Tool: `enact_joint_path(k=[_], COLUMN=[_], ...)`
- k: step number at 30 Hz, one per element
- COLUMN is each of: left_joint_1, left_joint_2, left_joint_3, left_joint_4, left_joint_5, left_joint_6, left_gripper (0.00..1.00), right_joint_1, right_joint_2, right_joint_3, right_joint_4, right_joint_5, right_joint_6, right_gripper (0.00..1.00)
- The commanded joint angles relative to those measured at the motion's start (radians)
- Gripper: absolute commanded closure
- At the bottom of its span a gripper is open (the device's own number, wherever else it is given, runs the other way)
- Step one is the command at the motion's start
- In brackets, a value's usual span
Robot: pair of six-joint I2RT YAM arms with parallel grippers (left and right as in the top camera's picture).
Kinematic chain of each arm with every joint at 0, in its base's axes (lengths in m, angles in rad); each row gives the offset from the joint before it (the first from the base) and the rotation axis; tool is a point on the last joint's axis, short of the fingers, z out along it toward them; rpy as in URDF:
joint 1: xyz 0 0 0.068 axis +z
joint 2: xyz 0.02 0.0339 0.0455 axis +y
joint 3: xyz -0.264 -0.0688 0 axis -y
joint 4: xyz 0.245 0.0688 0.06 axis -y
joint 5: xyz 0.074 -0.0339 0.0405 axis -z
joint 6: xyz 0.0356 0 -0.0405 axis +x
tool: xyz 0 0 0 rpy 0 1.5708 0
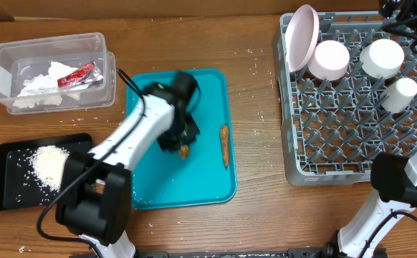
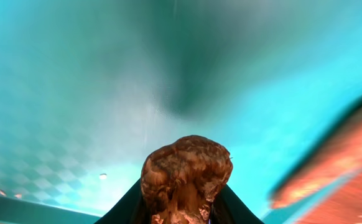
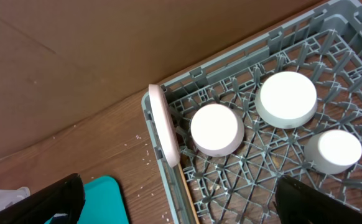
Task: Sort waste into correct bins and load items into the dishwasher
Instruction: 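Reach the left gripper to the brown scrap and grasp it, then carry the brown scrap left and drop it on the black tray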
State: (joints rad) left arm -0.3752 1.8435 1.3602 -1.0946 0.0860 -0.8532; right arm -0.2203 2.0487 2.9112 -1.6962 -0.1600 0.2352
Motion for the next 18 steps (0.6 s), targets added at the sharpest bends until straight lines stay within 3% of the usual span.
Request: enact_joint_path(k=[1,7,12,18], left_joint_1=[0.090,0.297,0.466,0.663], left_joint_2=[0.004,0.004,0.004,0.004], left_joint_3=[0.155,0.330,0.332,0.301], left_joint_4=[-0.048,-0.230,-0.341,-0.352], left_joint_5=[-0.049,-0.076,-0.131,-0.156], left_joint_6=[0.066,0.065,0.060,0.061], left_gripper=[0.70,0.70,0.69,0.67], right_joint_1=[0.000,0.000,0.000,0.000], right_joint_2=[-0.019,-0.019,-0.019,-0.019], right_joint_3=[0.007,0.007,0.007,0.007], right_joint_4=[0.003,0.003,0.003,0.003], right_joint_5=[-0.006,-0.006,-0.006,-0.006], right_joint_6=[-0.004,-0.004,-0.004,-0.004], right_gripper=[0.00,0.00,0.00,0.00])
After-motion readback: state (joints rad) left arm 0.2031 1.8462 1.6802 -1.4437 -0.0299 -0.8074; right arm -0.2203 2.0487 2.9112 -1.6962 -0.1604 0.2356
